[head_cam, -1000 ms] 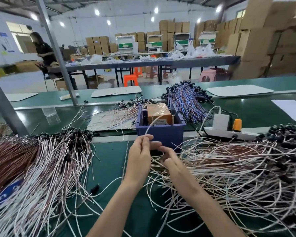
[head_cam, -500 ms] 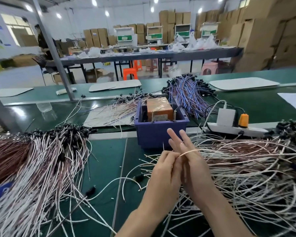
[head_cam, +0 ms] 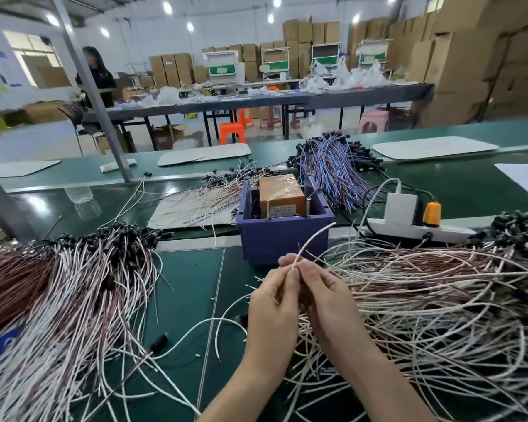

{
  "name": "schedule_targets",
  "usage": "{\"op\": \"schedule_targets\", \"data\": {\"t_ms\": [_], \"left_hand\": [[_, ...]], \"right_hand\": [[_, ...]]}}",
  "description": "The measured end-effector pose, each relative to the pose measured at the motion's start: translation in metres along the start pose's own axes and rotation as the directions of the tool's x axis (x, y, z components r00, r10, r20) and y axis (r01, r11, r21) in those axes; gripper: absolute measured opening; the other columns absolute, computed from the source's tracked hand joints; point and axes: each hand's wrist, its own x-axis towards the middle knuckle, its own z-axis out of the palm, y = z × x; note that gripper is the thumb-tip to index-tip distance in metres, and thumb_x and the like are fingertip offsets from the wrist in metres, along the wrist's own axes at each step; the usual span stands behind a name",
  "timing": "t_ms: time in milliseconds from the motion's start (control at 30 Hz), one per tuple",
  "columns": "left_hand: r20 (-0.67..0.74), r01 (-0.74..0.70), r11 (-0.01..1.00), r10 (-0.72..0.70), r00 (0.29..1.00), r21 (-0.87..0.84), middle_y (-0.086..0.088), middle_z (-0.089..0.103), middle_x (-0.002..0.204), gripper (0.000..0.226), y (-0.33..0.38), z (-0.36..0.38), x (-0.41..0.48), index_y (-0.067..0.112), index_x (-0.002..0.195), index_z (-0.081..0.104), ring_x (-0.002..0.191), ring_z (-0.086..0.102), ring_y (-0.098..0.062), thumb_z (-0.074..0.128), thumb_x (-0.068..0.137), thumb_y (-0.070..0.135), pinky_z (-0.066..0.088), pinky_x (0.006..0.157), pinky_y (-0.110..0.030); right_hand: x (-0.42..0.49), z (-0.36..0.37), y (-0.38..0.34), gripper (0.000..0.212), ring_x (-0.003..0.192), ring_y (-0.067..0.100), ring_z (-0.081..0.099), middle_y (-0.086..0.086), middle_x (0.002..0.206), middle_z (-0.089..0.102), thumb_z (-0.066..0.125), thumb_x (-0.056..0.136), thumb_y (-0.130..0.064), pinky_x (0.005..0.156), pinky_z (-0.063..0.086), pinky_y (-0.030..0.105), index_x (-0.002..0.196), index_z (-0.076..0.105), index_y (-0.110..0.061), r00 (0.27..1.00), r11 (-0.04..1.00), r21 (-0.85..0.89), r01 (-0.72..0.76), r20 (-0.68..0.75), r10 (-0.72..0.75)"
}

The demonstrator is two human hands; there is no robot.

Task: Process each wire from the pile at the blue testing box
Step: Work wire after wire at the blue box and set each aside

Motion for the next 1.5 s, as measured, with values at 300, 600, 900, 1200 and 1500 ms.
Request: {"op": "schedule_targets", "data": {"t_ms": [300,600,900,1200,1500], "left_hand": [[-0.264,-0.087,0.977,0.138,0.955,0.196,0.015,0.068,0.073,0.034,0.000,-0.014,0.016,0.035,0.129,0.063,0.062,0.062,-0.002,0.047,0.100,0.043,0.048,0.057,-0.015],[-0.381,0.134,0.804,0.122,0.916,0.579,0.011,0.035,0.040,0.043,-0.013,-0.044,0.024,0.025,0.142,0.054,0.038,0.033,-0.007,0.054,0.100,0.020,0.036,0.047,-0.032],[-0.351,0.151,0.617,0.216,0.911,0.772,0.004,0.045,0.044,0.038,-0.004,-0.042,0.031,0.019,0.129,0.068,0.042,0.041,-0.020,0.063,0.093,0.011,0.032,0.051,-0.027],[-0.352,0.143,0.607,0.240,0.905,0.782,0.001,0.048,0.044,0.038,-0.005,-0.047,0.036,0.017,0.131,0.067,0.042,0.042,-0.022,0.061,0.094,0.010,0.034,0.051,-0.028],[-0.290,0.127,0.556,0.214,0.933,0.821,0.004,0.042,0.042,0.038,-0.005,-0.044,0.036,0.013,0.129,0.068,0.037,0.037,-0.018,0.066,0.091,0.007,0.027,0.047,-0.024]], "right_hand": [[0.020,-0.001,-0.013,0.017,0.062,0.011,0.066,0.004,0.090,0.078,0.062,0.097,-0.029,0.055,0.054,0.021,0.104,0.077,-0.031,0.957,0.985,-0.132,0.112,-0.253,-0.143],[0.043,0.002,-0.007,0.009,0.045,0.005,0.051,-0.003,0.080,0.076,0.052,0.104,-0.030,0.043,0.041,0.016,0.104,0.052,-0.021,0.878,0.906,-0.380,0.186,-0.349,-0.327],[0.056,0.005,-0.013,0.005,0.045,0.004,0.058,-0.016,0.078,0.075,0.055,0.102,-0.022,0.042,0.043,0.015,0.099,0.058,-0.026,0.813,0.838,-0.495,0.228,-0.377,-0.444],[0.057,0.007,-0.013,0.009,0.043,0.005,0.057,-0.018,0.077,0.074,0.057,0.102,-0.025,0.041,0.040,0.014,0.096,0.062,-0.027,0.815,0.788,-0.567,0.241,-0.322,-0.481],[0.060,0.004,-0.012,0.012,0.042,0.004,0.056,-0.017,0.075,0.075,0.056,0.103,-0.025,0.042,0.041,0.014,0.094,0.062,-0.030,0.826,0.800,-0.556,0.227,-0.325,-0.460]]}}
